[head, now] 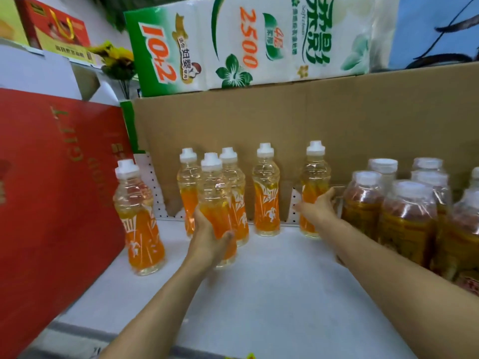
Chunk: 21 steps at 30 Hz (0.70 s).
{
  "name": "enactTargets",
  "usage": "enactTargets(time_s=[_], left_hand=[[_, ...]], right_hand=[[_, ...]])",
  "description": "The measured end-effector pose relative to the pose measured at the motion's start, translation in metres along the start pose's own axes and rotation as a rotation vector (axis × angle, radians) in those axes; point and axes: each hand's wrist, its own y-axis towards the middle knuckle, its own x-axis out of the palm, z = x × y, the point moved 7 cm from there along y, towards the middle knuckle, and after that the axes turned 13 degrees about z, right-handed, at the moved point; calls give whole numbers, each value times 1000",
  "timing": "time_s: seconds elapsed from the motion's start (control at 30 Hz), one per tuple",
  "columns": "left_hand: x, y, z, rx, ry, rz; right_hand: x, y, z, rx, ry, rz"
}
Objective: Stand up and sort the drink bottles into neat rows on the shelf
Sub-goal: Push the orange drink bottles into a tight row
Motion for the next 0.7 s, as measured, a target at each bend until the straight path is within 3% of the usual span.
enactTargets(time_s=[0.1,0.5,0.7], left_hand=[[-2,10,-8,-13,-21,-57],[-2,21,-8,7,0,-56],[-22,-29,24,292,187,-82]], right_hand=[[4,4,7,-13,-13,39],[33,-48,-1,-239,-109,-108],[3,-111,-8,-369,-155,-273]])
